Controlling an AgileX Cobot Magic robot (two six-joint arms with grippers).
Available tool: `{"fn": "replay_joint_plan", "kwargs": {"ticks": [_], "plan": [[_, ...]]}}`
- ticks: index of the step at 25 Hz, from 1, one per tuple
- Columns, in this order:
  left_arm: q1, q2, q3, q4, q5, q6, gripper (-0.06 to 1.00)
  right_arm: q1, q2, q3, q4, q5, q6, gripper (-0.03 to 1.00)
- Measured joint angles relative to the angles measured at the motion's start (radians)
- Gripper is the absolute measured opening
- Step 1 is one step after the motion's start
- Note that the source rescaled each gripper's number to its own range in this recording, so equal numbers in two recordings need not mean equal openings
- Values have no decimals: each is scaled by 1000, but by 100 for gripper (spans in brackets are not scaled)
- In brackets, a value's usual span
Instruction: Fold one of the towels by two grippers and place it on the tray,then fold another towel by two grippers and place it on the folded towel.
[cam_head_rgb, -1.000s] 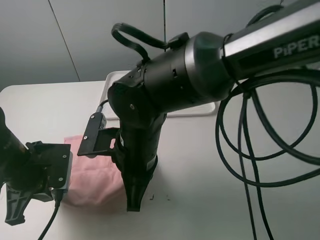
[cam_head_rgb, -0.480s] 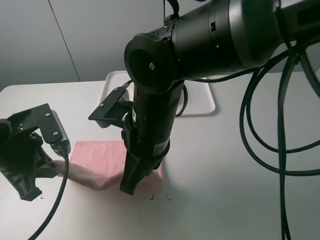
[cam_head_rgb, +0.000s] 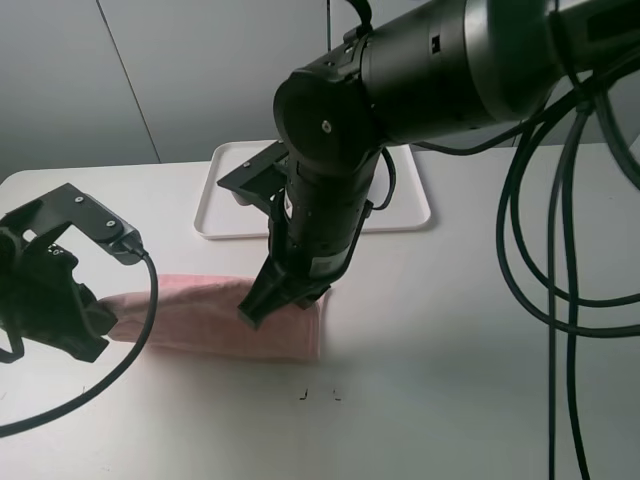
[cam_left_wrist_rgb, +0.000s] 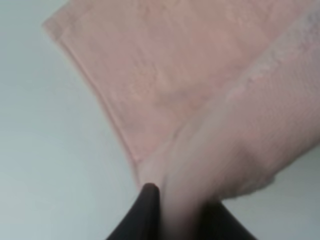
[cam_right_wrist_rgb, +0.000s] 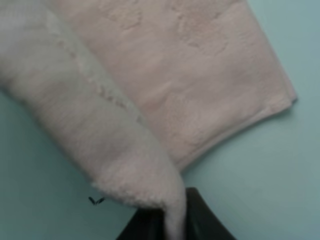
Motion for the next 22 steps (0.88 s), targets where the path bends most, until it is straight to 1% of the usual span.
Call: {"fn": "replay_joint_plan", "kwargs": {"ticks": [1, 2, 3, 5, 6, 7, 8, 9, 11, 13, 14, 17, 20, 22], "plan": [[0, 0, 0, 48, -5, -61, 29, 0, 10, 0, -21, -17, 31, 19], [0, 0, 0, 89, -7, -124, 41, 0, 19, 0, -41, -33, 51, 26], [0, 0, 0, 144, -11, -183, 54, 0, 27, 0, -56, -52, 67, 37], [0, 0, 0, 230, -14, -291, 85, 0, 31, 0, -64, -82, 87, 65], [0, 0, 0, 270, -16, -334, 93, 0, 31, 0, -69, -100, 92, 82], [0, 0, 0, 326, -16, -383, 97, 0, 31, 0, -71, -114, 96, 92], [0, 0, 0, 354, -16, -413, 98, 0, 31, 0, -75, -128, 101, 97], [0, 0, 0, 376, -16, -435, 99, 0, 31, 0, -80, -138, 109, 98], [0, 0, 0, 400, -23, -442, 100, 0, 31, 0, -82, -154, 134, 100], [0, 0, 0, 411, -28, -438, 100, -2, 31, 0, -77, -160, 146, 100], [0, 0, 0, 411, -29, -438, 100, -8, 31, 0, -58, -162, 148, 100], [0, 14, -36, 411, 16, -475, 100, -54, 31, 0, 66, -164, 126, 100], [0, 77, -119, 394, 112, -499, 100, -119, 31, 0, 214, -143, 34, 100], [0, 137, -181, 360, 172, -506, 100, -145, 32, 0, 277, -123, -20, 100]]}}
